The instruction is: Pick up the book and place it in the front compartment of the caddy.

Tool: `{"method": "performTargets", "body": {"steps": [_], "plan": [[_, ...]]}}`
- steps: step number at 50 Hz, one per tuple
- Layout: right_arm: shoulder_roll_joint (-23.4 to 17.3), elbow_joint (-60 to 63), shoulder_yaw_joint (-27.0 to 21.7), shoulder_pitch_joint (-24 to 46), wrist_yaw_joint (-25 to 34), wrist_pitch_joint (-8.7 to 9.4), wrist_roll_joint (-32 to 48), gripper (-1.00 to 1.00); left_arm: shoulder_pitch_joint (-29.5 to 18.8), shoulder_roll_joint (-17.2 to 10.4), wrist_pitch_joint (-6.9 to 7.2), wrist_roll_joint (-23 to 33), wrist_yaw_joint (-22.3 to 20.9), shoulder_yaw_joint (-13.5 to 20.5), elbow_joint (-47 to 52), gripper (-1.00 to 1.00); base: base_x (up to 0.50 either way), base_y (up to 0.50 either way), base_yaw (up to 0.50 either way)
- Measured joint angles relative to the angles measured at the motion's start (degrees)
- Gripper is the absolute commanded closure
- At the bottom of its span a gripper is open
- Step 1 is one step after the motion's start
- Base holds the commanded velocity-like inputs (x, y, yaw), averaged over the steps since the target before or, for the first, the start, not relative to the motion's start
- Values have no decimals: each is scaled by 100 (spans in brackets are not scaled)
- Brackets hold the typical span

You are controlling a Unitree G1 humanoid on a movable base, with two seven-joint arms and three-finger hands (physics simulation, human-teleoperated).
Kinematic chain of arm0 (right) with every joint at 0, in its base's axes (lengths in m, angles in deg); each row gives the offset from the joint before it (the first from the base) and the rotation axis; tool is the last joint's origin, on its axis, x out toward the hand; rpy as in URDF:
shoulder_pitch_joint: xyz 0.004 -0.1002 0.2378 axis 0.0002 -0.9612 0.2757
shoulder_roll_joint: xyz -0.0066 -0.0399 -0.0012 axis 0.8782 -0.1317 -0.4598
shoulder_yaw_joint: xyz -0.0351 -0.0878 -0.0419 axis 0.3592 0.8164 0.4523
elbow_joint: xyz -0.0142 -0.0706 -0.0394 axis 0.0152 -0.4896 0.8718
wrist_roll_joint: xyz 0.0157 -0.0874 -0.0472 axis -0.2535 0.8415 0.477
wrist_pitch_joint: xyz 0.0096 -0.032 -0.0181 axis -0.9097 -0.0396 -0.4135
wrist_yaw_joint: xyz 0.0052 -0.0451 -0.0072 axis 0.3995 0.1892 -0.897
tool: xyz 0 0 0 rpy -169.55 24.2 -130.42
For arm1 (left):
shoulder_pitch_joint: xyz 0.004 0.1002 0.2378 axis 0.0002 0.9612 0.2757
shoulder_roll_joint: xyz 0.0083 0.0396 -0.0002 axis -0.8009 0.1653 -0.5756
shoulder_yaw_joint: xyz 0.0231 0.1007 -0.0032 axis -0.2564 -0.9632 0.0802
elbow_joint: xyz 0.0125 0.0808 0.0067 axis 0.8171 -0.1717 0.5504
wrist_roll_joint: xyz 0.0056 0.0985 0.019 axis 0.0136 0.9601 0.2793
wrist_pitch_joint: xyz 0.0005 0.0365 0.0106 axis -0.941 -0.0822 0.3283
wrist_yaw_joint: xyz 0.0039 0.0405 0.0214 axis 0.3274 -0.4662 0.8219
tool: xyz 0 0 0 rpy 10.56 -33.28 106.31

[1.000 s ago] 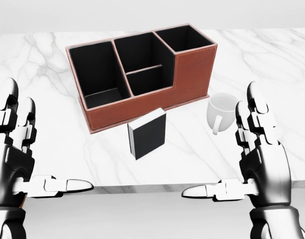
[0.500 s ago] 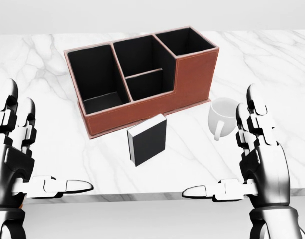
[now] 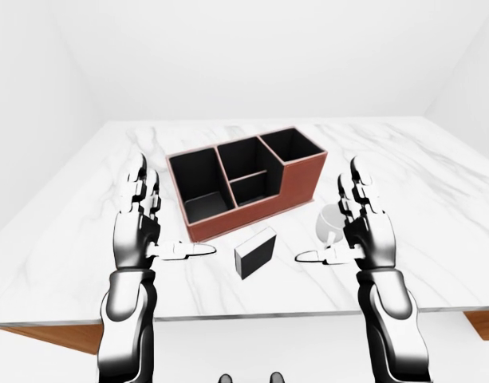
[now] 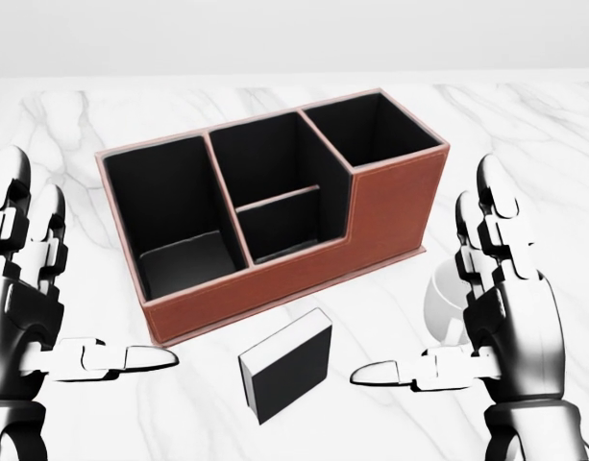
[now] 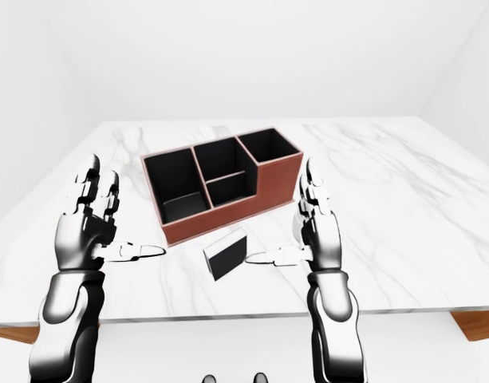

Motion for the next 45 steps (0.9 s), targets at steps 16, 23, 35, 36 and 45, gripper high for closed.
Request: {"method": "performTargets", "body": {"steps": [16,23,35,36,45], "plan": [[21,157,71,-19,104,0,-71,-100,-36,-3,0,-7,-14,6,23,-100,30,0,0],[21,191,81,-30,104,0,-81,-100,-32,-5,0,-12,-18,11,38,-100,2,0,0],[22,284,93,-73,144,0,-104,-100,-23,-6,0,-19,-20,16,77,-100,49,0,0],[22,288,93,-74,144,0,-102,-100,-23,-6,0,-18,-20,15,78,-100,49,0,0],[26,328,84,-49,137,0,-113,-100,-31,-1,0,-16,-22,9,90,-100,0,0,0]]}}
